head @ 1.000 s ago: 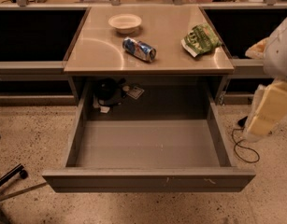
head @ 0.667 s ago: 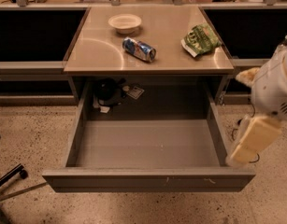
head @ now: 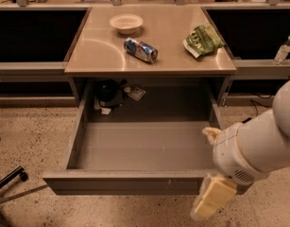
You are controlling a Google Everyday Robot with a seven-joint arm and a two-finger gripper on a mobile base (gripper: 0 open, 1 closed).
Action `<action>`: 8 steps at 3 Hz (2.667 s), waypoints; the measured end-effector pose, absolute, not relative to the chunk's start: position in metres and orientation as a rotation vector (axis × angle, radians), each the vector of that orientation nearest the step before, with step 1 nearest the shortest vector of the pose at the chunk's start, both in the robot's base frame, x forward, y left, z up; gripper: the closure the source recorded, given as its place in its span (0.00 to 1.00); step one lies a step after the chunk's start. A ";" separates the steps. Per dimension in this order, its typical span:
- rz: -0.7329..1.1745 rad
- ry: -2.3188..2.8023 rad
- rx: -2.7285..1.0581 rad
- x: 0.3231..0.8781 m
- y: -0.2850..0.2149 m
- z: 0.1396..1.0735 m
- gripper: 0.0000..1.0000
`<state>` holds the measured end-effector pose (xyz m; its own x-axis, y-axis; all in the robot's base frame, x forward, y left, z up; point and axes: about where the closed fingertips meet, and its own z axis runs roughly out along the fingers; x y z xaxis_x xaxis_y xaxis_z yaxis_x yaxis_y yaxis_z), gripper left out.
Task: Close top drawer
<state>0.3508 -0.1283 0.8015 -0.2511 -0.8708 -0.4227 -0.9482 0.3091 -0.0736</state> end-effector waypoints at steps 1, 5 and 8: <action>0.391 2.203 -1.646 0.324 -0.103 0.762 0.00; 0.562 2.267 -1.581 0.297 -0.104 0.692 0.00; 0.695 2.272 -1.586 0.298 -0.097 0.637 0.00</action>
Offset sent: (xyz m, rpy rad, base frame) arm -0.0625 0.0495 -0.0826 0.1052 0.1655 0.0559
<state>0.2983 -0.0970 0.6370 -0.3557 -0.7968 -0.4884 -0.9337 0.2800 0.2232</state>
